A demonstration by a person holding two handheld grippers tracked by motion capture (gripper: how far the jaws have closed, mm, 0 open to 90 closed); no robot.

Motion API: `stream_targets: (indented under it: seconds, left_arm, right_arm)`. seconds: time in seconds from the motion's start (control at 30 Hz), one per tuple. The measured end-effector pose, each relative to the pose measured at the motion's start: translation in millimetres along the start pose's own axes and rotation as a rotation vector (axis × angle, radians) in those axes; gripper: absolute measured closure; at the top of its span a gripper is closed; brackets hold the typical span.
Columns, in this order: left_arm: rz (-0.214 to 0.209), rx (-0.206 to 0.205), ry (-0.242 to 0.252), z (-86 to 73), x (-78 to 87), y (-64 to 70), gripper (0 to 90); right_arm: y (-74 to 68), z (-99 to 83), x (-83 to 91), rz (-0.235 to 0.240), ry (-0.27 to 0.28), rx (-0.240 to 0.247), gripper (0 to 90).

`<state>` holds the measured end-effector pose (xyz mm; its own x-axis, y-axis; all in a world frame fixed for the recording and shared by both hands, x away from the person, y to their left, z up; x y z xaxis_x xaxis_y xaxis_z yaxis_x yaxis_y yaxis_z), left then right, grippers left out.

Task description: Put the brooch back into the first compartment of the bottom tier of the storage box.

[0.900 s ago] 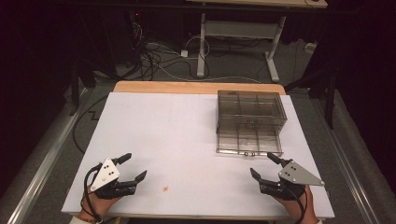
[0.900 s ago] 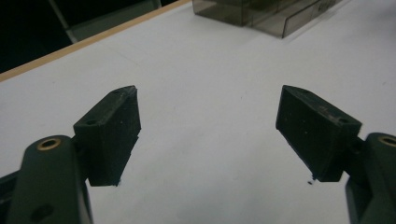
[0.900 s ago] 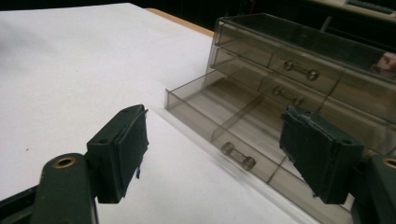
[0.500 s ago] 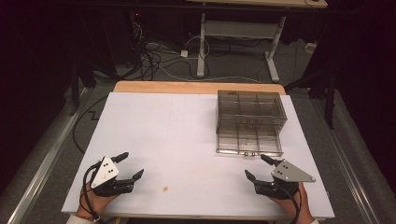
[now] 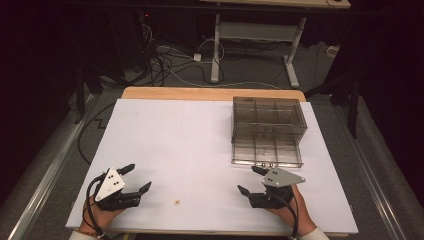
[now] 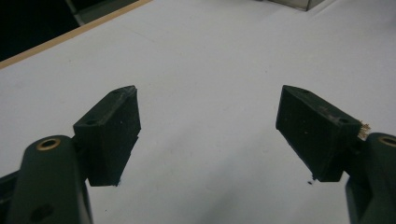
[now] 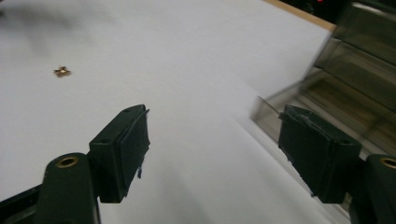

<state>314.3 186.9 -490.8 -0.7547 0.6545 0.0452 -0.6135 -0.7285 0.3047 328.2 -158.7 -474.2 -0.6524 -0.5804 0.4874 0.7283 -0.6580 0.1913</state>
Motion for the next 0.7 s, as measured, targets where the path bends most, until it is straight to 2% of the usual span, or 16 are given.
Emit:
stream_targets:
  seconds: [0.03,0.17,0.2,0.23,0.3,0.37,0.4,0.43,0.63,0.7]
  left_arm:
    - [-0.001,0.000,0.001,0.0,0.6,-0.1,21.2]
    - [0.005,0.005,-0.002,-0.8,1.4,-1.9,21.2]
    - [0.005,0.005,-0.002,-0.8,1.4,-1.9,21.2]
    - [0.006,0.005,-0.005,-1.3,1.9,-2.6,21.2]
    - [0.007,0.005,-0.004,-1.3,2.2,-2.8,21.2]
    - [0.011,0.012,0.002,-0.9,2.6,-3.2,21.2]
    - [0.011,0.012,0.002,-0.9,2.6,-3.2,21.2]
    - [0.010,0.013,0.000,-1.0,3.0,-3.5,21.2]
    - [0.010,0.013,0.000,-1.3,3.5,-3.3,21.2]
    - [0.012,0.014,0.000,-1.4,3.5,-3.4,21.2]
  right_arm:
    - [-9.3,5.0,-10.3,0.043,-0.014,0.009,26.1]
    - [-25.8,13.7,-27.4,0.104,-0.035,0.040,27.7]
    - [-25.8,13.7,-27.4,0.104,-0.035,0.040,27.7]
    - [-37.2,18.4,-38.2,0.141,-0.048,0.066,29.4]
    - [-46.9,21.6,-46.5,0.181,-0.055,0.088,32.8]
    - [-57.9,25.9,-56.2,0.215,-0.062,0.105,35.4]
    - [-57.9,25.9,-56.2,0.215,-0.062,0.105,35.4]
    - [-70.3,30.6,-66.7,0.267,-0.070,0.124,39.0]
    - [-103.8,37.3,-92.7,0.387,-0.112,0.165,42.9]
    - [-114.1,37.7,-101.0,0.410,-0.129,0.194,44.1]
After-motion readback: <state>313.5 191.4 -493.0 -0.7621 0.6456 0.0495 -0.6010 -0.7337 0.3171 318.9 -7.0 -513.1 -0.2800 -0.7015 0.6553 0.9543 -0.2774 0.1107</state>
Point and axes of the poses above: each handheld gripper's, and its own axes: x roughly backward along the jaws, z roughly out of its top, y roughly to its right, the point moved 5 cm from there along -x, roughly forward along the jaws, and after that the axes turned 6 degrees about -z, right-handed, at the moved point
